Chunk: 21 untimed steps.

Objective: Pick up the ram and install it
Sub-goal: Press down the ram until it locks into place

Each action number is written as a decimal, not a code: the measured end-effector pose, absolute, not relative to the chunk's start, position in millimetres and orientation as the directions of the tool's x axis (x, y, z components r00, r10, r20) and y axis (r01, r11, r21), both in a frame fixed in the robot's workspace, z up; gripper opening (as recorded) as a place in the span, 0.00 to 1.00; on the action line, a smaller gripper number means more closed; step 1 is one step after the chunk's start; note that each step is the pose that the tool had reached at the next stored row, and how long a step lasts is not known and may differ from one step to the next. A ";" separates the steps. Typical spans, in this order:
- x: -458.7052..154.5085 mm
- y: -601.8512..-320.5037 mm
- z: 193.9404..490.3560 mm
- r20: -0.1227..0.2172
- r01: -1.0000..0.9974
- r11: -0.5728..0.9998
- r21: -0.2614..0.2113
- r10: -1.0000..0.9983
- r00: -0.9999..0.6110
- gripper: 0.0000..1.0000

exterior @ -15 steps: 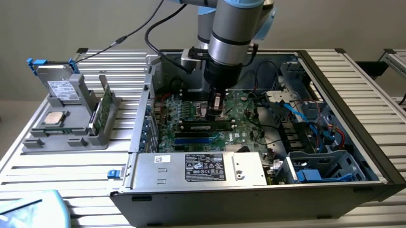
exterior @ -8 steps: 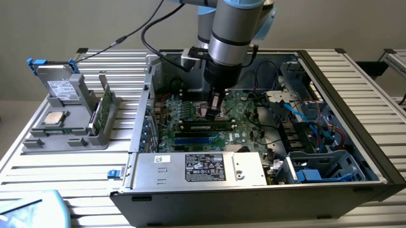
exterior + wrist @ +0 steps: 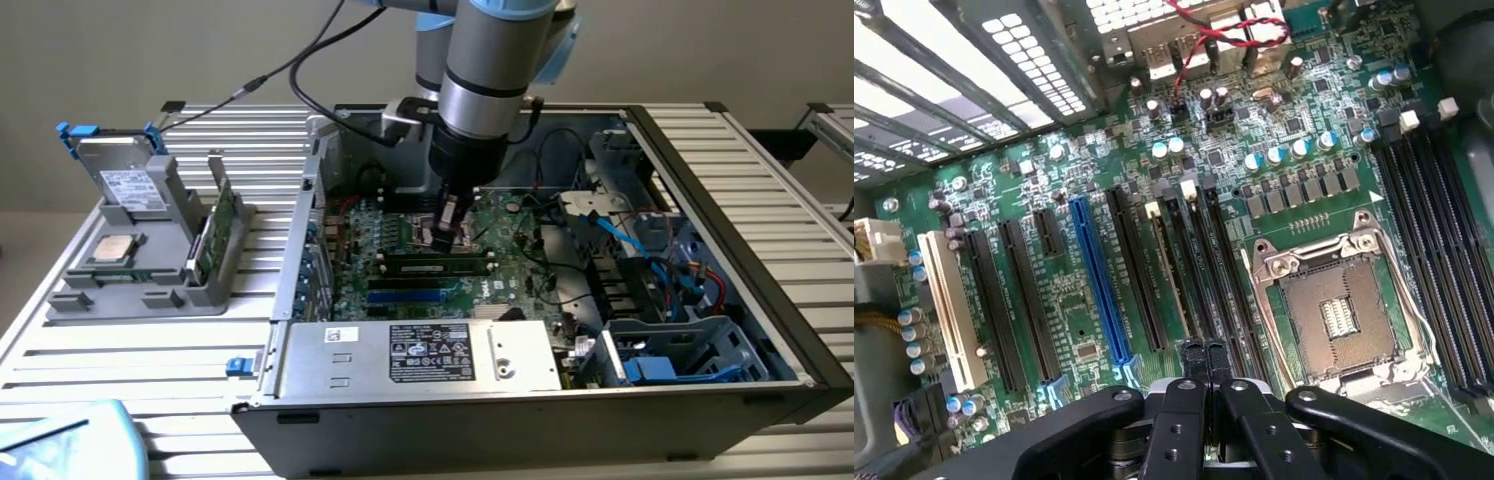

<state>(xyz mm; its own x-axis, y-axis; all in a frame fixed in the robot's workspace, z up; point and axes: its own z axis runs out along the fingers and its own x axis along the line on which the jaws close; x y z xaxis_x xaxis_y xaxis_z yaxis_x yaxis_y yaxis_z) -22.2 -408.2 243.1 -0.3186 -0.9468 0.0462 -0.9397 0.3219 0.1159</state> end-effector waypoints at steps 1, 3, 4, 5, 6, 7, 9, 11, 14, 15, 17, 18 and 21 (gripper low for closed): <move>-22.2 -408.2 243.0 0.046 -0.936 0.334 0.116 -0.943 -0.331 0.11; -22.2 -408.2 243.0 0.046 -0.927 0.357 0.115 -0.934 -0.354 0.11; -22.2 -408.2 243.0 0.046 -0.922 0.369 0.115 -0.930 -0.366 0.11; -22.2 -408.2 243.0 0.047 -0.918 0.380 0.115 -0.925 -0.377 0.11; -22.2 -408.2 242.9 0.047 -0.913 0.391 0.115 -0.920 -0.388 0.11; -22.2 -408.2 242.9 0.047 -0.908 0.403 0.115 -0.915 -0.400 0.11; -22.2 -408.2 242.9 0.047 -0.898 0.425 0.115 -0.905 -0.422 0.11; -22.2 -408.2 242.9 0.047 -0.887 0.447 0.115 -0.895 -0.444 0.11; -22.2 -408.1 242.9 0.047 -0.871 0.478 0.114 -0.878 -0.475 0.11; -22.2 -408.2 242.9 0.049 -0.867 0.485 0.114 -0.874 -0.483 0.11; -22.1 -408.2 242.8 0.052 -0.859 0.499 0.111 -0.866 -0.497 0.11; -22.2 -408.2 242.8 0.055 -0.855 0.507 0.109 -0.862 -0.504 0.11; -22.2 -408.2 242.8 0.065 -0.838 0.535 0.102 -0.845 -0.531 0.11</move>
<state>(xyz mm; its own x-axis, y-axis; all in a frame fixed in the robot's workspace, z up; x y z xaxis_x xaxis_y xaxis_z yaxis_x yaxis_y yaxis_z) -22.2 -408.2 242.8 -0.5315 -0.8446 0.0650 -0.8383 0.5354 0.1024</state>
